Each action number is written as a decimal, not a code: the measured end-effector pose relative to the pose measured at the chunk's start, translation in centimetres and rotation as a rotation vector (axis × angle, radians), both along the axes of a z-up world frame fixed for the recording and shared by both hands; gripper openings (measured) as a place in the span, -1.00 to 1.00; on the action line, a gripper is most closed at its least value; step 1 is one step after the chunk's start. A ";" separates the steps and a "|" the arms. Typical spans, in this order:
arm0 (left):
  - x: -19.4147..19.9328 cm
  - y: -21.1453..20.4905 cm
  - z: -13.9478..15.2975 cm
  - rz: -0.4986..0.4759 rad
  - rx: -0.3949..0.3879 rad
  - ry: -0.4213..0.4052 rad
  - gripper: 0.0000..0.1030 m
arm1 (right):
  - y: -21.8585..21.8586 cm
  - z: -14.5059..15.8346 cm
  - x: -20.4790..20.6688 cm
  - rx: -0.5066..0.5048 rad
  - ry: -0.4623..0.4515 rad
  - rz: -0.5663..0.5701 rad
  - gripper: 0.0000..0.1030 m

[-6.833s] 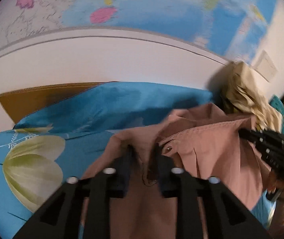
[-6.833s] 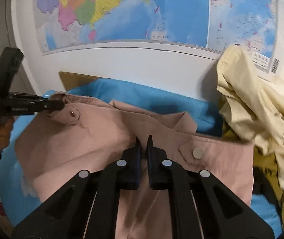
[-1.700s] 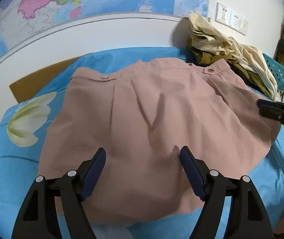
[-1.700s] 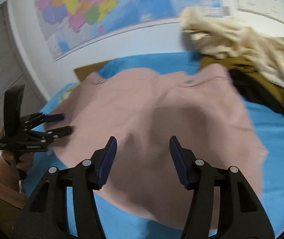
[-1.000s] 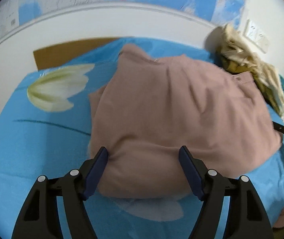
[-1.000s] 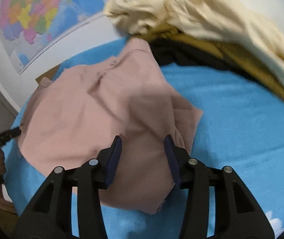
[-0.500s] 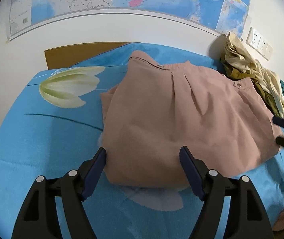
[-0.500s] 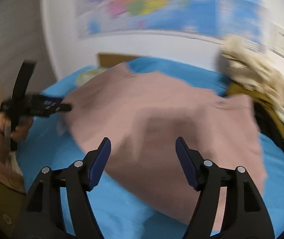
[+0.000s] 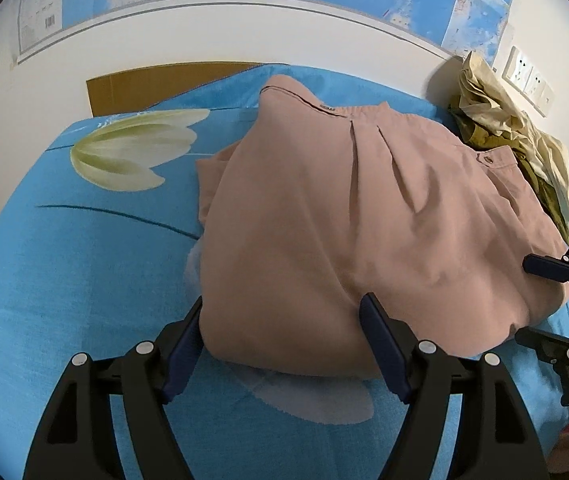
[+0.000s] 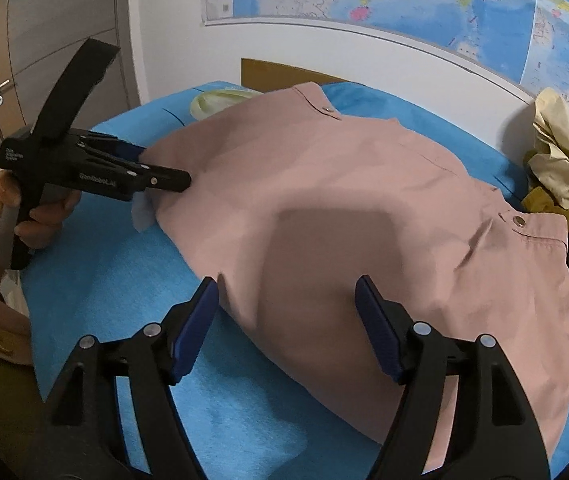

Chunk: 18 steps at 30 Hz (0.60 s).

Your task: Fold large clothes

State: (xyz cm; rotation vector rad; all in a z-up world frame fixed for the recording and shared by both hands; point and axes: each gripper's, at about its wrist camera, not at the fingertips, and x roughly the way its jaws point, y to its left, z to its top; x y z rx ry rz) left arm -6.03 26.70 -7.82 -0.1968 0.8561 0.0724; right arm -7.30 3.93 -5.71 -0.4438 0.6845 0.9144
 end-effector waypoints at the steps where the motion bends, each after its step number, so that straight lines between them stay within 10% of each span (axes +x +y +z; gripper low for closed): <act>1: 0.1 0.0 0.0 0.000 0.002 0.000 0.42 | 0.1 0.0 -0.2 -0.004 -0.002 0.003 0.36; 18: -3.7 0.7 1.5 -0.033 -0.141 -0.043 0.45 | 4.8 -2.6 -1.8 -0.138 -0.125 0.095 0.44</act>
